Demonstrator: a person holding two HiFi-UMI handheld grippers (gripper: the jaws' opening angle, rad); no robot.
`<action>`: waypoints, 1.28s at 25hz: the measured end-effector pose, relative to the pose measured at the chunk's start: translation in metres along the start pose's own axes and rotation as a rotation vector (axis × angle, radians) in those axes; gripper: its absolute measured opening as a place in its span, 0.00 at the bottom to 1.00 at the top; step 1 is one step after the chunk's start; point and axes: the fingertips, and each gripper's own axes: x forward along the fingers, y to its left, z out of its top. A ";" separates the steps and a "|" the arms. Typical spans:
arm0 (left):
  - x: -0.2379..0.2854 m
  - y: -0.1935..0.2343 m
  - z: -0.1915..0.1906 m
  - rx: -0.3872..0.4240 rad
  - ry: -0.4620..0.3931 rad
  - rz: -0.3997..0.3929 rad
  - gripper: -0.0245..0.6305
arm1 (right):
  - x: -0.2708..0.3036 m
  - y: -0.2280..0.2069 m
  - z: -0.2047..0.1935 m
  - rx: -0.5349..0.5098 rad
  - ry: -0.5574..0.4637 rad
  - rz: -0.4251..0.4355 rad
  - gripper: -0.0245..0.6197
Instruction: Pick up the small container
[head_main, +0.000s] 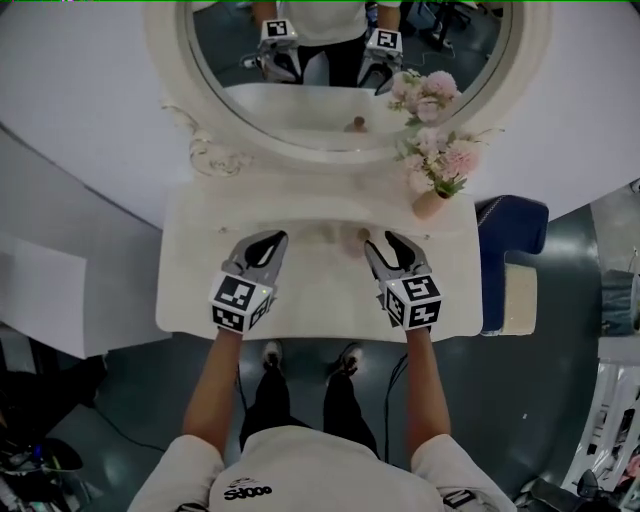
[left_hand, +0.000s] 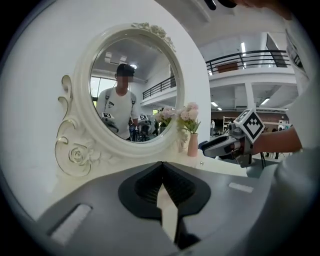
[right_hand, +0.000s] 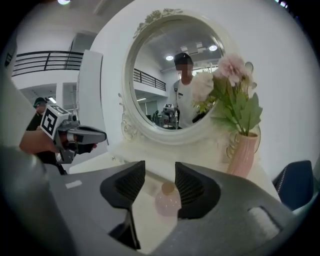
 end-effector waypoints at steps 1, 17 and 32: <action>0.003 -0.001 -0.006 -0.003 0.006 0.005 0.07 | 0.008 -0.003 -0.008 -0.001 0.014 0.010 0.34; 0.017 0.002 -0.098 -0.060 0.132 0.013 0.07 | 0.093 -0.021 -0.082 -0.063 0.090 -0.057 0.35; -0.007 0.004 -0.075 -0.031 0.113 0.013 0.07 | 0.086 -0.009 -0.092 -0.022 0.153 -0.078 0.24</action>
